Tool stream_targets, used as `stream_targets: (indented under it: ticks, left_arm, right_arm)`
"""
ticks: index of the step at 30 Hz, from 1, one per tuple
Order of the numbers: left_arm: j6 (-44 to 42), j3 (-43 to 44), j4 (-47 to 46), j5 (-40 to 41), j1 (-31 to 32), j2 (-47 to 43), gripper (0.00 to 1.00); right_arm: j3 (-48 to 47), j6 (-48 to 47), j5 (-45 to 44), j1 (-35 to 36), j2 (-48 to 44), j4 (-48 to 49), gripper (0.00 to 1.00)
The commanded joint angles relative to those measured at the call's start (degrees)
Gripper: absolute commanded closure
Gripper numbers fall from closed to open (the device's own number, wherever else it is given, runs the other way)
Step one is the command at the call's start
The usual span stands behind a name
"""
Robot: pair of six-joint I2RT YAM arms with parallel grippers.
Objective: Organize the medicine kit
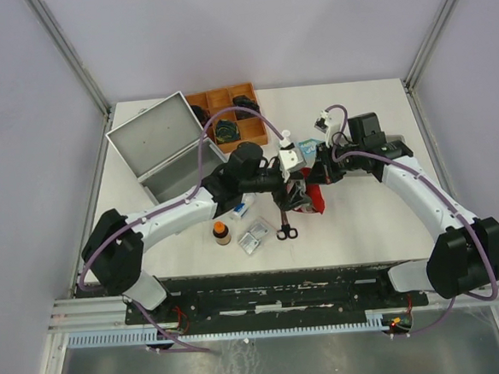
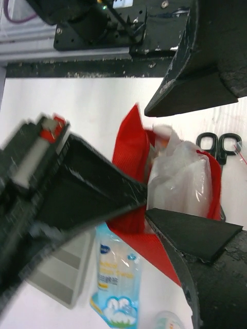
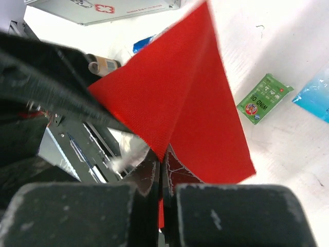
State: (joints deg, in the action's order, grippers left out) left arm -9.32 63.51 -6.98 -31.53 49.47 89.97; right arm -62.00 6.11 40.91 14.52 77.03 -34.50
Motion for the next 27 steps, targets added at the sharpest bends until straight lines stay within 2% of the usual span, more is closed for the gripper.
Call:
stream_targets:
  ticks: [1, 5, 9, 12, 17, 27]
  left_arm:
    - [4.9, -1.8, -4.9, 5.4, -2.5, -0.3, 0.22]
    - [5.9, -2.4, -6.7, 8.8, -3.4, 0.1, 0.22]
    - [6.4, -1.6, -7.6, 11.7, -3.6, 0.7, 0.2]
    - [6.5, 0.9, -6.5, 4.9, -3.6, 0.7, 0.16]
    - [6.4, 3.9, -2.8, -5.6, -3.6, -1.1, 0.14]
    - [-1.6, 3.2, 6.1, -8.8, -3.6, -7.1, 0.09]
  right_arm:
    - [-2.1, 0.3, 1.4, 0.2, -2.4, 1.5, 1.0]
    - [-2.6, 0.5, 4.6, 0.1, -2.1, 1.7, 0.99]
    - [-1.9, 0.0, 4.2, 0.2, -2.3, 1.6, 1.0]
    - [-1.5, -0.1, 0.5, 0.2, -1.9, 1.5, 1.0]
    - [-1.7, -0.2, -1.8, 0.1, -0.7, 1.2, 1.0]
    - [-2.1, -0.5, -2.6, 0.2, -0.2, 1.4, 1.0]
